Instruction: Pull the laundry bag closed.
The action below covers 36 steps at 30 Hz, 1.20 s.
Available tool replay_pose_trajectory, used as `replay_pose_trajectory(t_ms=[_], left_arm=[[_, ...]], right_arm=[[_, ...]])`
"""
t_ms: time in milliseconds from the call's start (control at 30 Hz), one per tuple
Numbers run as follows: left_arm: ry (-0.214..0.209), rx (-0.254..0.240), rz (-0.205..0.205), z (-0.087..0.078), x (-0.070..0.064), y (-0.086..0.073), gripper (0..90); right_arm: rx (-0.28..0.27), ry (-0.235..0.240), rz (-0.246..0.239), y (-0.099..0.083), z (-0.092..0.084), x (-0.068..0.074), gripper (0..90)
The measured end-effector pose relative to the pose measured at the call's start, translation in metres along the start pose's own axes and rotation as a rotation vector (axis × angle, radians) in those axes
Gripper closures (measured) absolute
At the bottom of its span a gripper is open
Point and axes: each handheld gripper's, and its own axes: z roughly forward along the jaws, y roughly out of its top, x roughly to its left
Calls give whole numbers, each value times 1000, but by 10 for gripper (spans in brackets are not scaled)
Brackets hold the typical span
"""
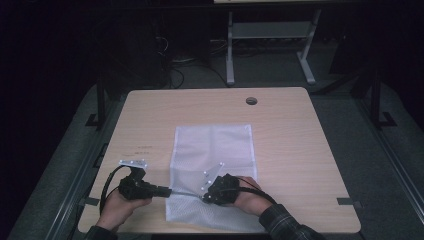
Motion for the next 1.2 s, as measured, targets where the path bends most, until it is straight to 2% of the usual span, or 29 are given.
replay_pose_trajectory(t_ms=[200,267,433,1200], left_arm=[[-7,6,7,3,-2,2,868],[5,12,10,3,-2,2,868],[7,-2,-1,-1,1,0,869],[12,1,1,-1,0,0,869]], right_arm=[[-3,-4,5,-4,-4,-1,869],[-3,-3,6,-5,-5,0,869],[6,-13,11,-10,-8,-1,869],[15,-24,23,-23,-18,-1,869]])
